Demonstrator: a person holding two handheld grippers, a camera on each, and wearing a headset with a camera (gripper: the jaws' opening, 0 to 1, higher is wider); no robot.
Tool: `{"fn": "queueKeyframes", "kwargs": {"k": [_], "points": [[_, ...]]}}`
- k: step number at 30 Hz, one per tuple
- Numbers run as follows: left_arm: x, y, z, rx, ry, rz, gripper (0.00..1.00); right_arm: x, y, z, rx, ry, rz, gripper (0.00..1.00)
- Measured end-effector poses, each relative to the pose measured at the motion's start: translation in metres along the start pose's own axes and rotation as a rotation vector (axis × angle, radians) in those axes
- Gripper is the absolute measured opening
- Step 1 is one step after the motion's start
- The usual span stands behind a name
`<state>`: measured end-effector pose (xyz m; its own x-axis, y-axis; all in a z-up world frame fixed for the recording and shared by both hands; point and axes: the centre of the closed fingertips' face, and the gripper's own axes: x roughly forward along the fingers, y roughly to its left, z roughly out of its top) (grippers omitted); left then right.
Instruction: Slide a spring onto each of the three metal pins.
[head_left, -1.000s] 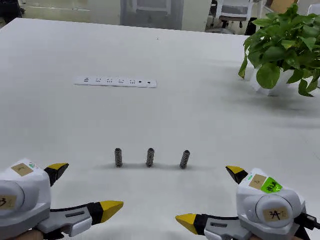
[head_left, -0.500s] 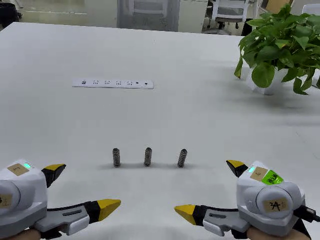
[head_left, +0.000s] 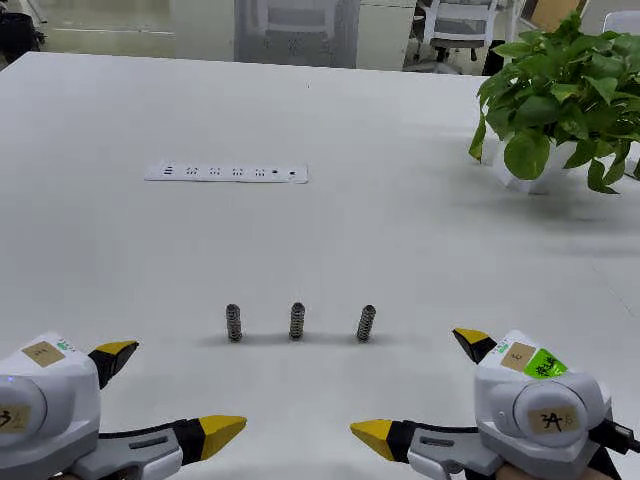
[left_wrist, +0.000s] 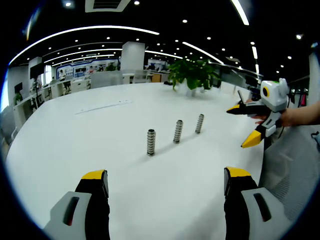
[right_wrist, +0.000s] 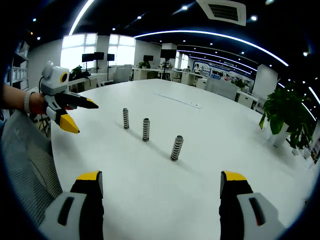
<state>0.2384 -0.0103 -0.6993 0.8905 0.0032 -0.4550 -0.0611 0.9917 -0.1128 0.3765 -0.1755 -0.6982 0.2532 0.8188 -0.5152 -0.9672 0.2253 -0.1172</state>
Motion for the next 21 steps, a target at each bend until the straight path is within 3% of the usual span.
{"fn": "queueKeyframes", "kwargs": {"k": [21], "points": [[0.0034,-0.0039,-0.0058,0.010,0.026,-0.019,0.96,0.0016,0.0013,-0.0037,-0.007,0.016,0.011,0.99]]}}
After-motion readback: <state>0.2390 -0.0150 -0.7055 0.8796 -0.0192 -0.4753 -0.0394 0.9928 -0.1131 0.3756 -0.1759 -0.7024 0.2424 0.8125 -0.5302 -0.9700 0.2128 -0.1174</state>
